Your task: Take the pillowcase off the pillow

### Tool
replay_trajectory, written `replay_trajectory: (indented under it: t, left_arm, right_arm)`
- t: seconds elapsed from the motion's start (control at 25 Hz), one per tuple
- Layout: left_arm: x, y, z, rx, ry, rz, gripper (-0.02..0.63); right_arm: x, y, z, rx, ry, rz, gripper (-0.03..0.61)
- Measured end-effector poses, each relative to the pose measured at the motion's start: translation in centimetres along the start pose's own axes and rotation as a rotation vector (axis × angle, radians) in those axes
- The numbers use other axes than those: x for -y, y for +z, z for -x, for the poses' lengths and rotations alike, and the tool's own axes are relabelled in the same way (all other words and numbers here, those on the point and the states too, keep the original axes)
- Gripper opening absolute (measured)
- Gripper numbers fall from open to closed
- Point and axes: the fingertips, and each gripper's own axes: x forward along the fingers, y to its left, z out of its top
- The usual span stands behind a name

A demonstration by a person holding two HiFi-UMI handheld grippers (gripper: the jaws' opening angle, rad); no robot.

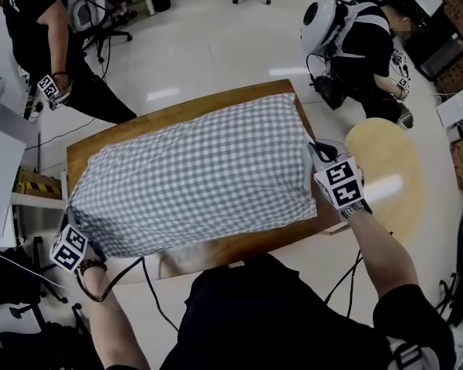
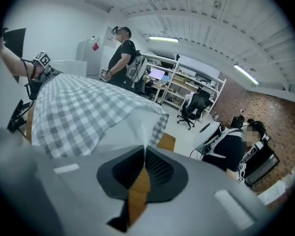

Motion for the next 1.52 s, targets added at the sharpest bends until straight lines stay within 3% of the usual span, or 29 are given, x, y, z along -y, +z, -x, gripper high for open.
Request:
replay_trajectory:
  t: [0.08, 0.16, 0.32, 0.52, 1.32, 1.52]
  left_arm:
    - [0.7, 0.8, 0.7, 0.005, -0.001, 0.005, 0.005]
    - [1.4, 1.6, 1.4, 0.011, -0.002, 0.013, 0.005]
    - [2.5, 3.1, 2.7, 0.022, -0.003, 0.032, 0.005]
    - [3.6, 4.7, 4.2, 0.035, 0.0, 0.056, 0.005]
    - [1.2, 2.3, 2.0, 0.021, 0.022, 0.126, 0.005]
    - [-1.3, 2.8, 1.1, -0.006, 0.012, 0.114, 0.005]
  right_arm:
    - [0.5, -0.8, 2.0, 0.007, -0.015, -0.006, 0.009]
    - [1.9, -4.3, 3.7, 0.018, -0.019, -0.024, 0.009]
    - [7.3, -8.6, 6.0, 0.025, -0.037, -0.061, 0.009]
    - [11.0, -7.7, 5.3, 0.04, -0.045, -0.12, 0.009]
    - [13.0, -11.6, 2.8, -0.027, -0.117, -0.251, 0.008]
    - [10.3, -11.2, 0.9, -0.065, -0.09, -0.227, 0.008]
